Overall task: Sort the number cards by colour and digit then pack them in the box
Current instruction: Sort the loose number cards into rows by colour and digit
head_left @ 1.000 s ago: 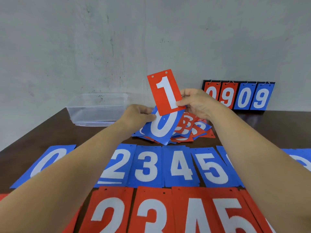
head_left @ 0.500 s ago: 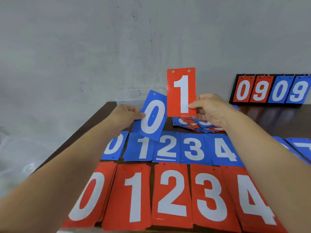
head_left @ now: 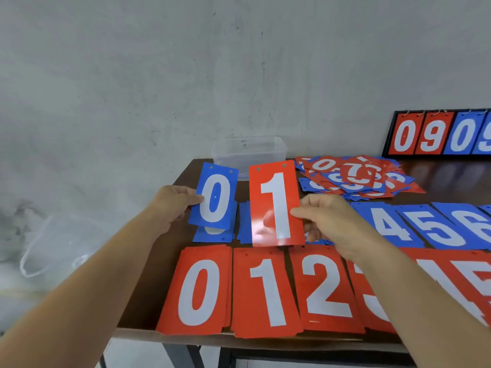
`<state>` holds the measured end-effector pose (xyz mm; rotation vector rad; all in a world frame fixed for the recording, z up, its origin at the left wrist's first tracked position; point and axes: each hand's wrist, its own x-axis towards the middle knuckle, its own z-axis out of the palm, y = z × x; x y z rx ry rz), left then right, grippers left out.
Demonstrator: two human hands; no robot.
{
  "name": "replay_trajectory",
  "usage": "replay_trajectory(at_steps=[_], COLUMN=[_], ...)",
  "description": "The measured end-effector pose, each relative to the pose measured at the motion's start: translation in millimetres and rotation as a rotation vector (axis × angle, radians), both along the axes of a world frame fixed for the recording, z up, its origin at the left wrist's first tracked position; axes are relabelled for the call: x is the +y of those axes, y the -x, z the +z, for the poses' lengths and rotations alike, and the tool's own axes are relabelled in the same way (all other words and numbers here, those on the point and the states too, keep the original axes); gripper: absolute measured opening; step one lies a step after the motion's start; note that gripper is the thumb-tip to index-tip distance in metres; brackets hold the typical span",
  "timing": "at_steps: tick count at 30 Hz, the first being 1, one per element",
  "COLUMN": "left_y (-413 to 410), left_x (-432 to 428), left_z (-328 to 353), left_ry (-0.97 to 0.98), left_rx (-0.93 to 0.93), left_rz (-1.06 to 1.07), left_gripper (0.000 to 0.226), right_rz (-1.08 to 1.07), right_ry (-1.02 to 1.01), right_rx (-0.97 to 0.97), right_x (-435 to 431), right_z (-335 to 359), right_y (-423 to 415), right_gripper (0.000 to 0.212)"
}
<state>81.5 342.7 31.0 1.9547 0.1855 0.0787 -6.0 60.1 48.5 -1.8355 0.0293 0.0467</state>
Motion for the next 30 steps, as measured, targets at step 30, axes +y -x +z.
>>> replay_trajectory(at_steps=[30], left_y=[-4], left_x=[-16], left_z=[-49], left_ry=[-0.61], left_rx=[-0.182], left_rz=[0.056], left_gripper=[0.037], right_rz=[-0.113], right_ry=[0.97], right_rx=[-0.102], right_x=[54], right_z=[-47], right_y=[67], right_gripper=[0.013])
